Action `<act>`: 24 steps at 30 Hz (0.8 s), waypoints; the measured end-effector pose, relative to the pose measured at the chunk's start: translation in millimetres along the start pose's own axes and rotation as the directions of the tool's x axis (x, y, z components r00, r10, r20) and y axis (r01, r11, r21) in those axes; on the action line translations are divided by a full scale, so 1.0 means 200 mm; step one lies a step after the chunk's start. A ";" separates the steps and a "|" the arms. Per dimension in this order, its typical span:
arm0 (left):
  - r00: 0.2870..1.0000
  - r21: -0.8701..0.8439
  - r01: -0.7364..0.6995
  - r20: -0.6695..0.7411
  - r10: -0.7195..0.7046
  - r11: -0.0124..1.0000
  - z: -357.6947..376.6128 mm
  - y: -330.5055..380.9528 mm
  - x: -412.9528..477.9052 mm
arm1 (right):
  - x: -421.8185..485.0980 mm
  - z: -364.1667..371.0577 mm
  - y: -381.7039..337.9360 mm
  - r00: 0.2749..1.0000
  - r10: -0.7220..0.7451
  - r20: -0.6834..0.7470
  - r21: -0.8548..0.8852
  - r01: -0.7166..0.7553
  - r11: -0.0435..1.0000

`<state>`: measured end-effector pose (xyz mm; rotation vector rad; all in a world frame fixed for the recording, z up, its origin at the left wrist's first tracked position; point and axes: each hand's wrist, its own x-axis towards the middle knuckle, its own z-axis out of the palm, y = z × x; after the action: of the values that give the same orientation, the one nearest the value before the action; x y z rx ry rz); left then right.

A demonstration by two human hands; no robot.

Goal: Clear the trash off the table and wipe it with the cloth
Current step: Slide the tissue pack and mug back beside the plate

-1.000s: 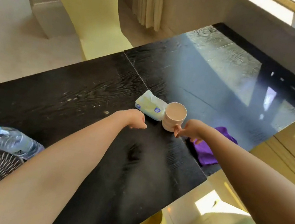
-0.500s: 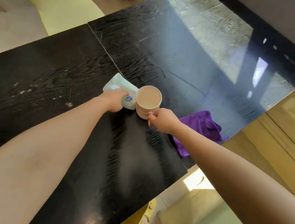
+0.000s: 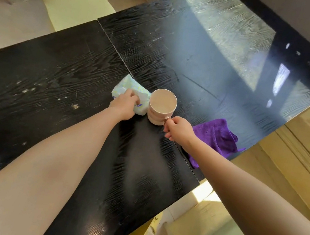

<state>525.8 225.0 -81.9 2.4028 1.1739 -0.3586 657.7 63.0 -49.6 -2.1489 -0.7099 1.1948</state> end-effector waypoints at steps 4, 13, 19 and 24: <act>1.000 -0.005 -0.025 0.008 0.025 1.000 -0.01 0.02 0.02 | -0.01 0.01 0.03 0.999 -0.001 -0.038 0.002 0.001 1.000; 1.000 -0.087 -0.006 -0.029 0.003 0.996 -0.01 0.02 -0.07 | -0.08 -0.01 0.10 0.996 -0.033 -0.081 0.013 0.034 0.999; 0.996 -0.282 0.037 -0.064 -0.057 0.959 -0.11 -0.07 -0.28 | -0.10 0.01 0.07 0.992 -0.066 -0.105 0.001 0.066 0.998; 0.989 -0.361 0.083 -0.085 -0.121 0.929 -0.17 -0.21 -0.48 | -0.14 0.09 0.00 0.988 -0.123 -0.091 -0.024 0.121 0.992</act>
<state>435.0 198.4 -24.5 2.0702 1.2894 -0.0411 629.7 48.7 -41.2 -2.1272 -0.8024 1.0228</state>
